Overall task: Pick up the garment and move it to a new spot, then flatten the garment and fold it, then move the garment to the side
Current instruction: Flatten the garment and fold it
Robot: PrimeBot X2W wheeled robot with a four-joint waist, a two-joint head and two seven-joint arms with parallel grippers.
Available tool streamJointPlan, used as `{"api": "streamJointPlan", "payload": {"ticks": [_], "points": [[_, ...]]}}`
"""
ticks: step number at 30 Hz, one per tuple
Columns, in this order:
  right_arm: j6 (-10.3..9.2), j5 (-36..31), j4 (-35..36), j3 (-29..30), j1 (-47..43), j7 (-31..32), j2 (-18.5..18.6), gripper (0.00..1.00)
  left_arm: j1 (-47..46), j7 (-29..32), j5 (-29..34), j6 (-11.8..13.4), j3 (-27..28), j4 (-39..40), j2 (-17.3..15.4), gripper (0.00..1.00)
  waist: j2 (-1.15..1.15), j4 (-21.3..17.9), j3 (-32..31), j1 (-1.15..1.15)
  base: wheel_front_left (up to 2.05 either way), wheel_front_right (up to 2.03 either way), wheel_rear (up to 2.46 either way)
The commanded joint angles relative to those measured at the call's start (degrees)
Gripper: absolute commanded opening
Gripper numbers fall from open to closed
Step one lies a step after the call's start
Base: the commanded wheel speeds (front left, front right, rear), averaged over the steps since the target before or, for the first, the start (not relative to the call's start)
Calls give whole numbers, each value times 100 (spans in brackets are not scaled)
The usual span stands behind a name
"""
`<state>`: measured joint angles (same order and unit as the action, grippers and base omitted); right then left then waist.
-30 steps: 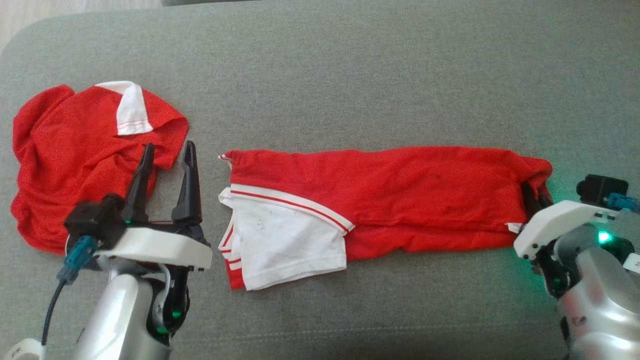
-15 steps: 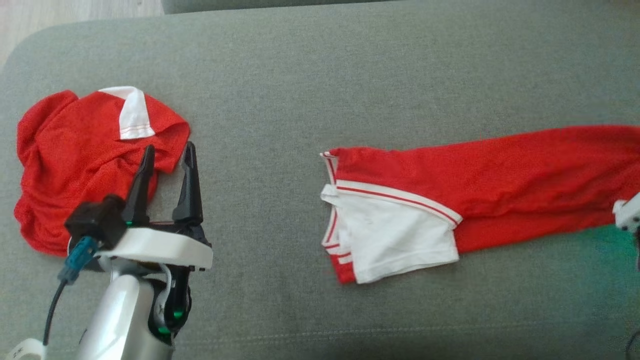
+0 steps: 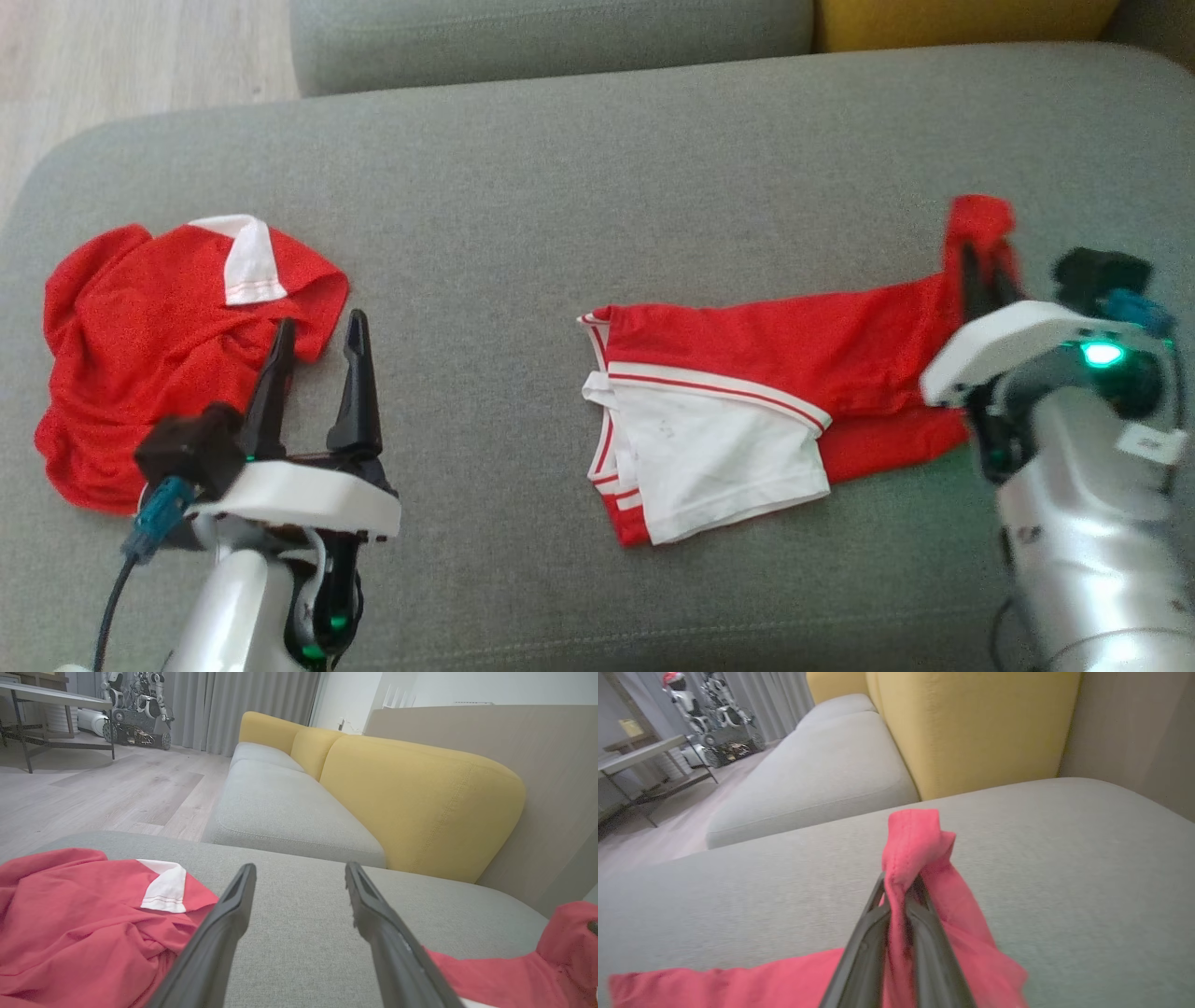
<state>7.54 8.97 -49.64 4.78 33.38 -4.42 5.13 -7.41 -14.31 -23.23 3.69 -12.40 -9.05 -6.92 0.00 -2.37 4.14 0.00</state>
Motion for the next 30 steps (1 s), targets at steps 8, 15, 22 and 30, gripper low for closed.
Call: {"api": "streamJointPlan", "payload": {"ticks": [8,15,22,30], "points": [[-5,1300,1867,-1571,-788,761,-218,0,-96,-69,70,-65,227,137,40,100,0,43,-147,0,0,0,0],[-5,2050,2968,-2521,-1531,1108,-223,0,-85,-69,86,-104,267,108,67,100,0,189,-104,0,0,0,0],[-5,2390,2982,-3071,-1659,1023,-224,0,-176,-69,95,-147,270,57,110,100,0,353,22,0,0,0,0],[-5,2659,2834,-3663,-1631,1196,-224,100,-187,-69,105,-200,344,-48,161,100,0,436,63,0,0,0,0]]}}
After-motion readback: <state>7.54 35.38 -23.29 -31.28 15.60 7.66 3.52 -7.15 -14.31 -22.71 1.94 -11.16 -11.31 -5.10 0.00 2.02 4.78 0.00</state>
